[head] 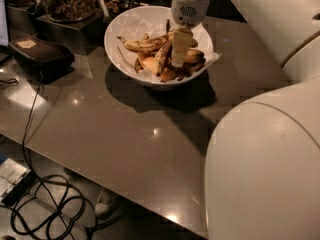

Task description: Pick banana from white bowl

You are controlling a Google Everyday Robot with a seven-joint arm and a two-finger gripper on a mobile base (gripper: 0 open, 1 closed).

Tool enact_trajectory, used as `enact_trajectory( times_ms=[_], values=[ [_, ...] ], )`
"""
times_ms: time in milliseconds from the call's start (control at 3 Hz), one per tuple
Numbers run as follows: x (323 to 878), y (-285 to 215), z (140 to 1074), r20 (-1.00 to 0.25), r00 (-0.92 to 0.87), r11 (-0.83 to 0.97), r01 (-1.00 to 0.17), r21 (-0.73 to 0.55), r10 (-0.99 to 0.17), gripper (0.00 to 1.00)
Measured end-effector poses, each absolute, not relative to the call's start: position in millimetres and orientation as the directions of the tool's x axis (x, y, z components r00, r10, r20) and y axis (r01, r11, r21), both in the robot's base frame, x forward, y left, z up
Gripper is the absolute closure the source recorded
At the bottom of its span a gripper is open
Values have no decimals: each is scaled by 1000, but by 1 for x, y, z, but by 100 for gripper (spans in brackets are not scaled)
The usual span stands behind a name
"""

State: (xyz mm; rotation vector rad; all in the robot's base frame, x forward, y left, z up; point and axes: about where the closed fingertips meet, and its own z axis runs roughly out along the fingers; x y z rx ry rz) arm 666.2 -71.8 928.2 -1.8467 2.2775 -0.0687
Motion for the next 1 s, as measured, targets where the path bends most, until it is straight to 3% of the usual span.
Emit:
enact_trajectory(
  times_ms=[333,1000],
  values=[
    [667,-70,924,-128,-182,202,-966,-160,-975,42],
    [666,-75,929,-134,-197,219,-959,-178,-971,84]
  ],
)
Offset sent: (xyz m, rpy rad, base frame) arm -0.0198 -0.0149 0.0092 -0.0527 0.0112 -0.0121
